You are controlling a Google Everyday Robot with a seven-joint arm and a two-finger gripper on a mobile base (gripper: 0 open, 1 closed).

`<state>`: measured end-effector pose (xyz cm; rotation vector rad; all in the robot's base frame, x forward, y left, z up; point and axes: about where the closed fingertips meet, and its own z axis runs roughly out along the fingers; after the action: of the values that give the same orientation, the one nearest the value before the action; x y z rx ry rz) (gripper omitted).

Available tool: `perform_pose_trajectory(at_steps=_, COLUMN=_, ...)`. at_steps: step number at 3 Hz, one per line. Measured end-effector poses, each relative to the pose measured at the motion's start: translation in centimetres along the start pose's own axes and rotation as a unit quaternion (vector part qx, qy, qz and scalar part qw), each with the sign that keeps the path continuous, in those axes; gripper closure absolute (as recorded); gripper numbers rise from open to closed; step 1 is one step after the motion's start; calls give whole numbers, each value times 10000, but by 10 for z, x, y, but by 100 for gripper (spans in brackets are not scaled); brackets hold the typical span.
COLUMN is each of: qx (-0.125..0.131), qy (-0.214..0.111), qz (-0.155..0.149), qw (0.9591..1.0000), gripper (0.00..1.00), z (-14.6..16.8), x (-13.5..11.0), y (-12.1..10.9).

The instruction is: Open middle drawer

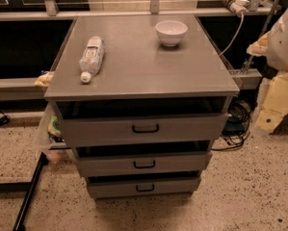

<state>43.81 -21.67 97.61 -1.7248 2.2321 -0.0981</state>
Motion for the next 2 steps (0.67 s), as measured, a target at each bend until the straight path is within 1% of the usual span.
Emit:
perform_pose_trajectory(at_steps=1, qx=0, qy=0, qz=0, qw=10000, gripper=0, z=0, x=0, y=0)
perform_pose_trajectory(at_steps=2, qx=61, qy=-65, qz=-86, qw=9999, gripper=0, z=11, x=1, y=3)
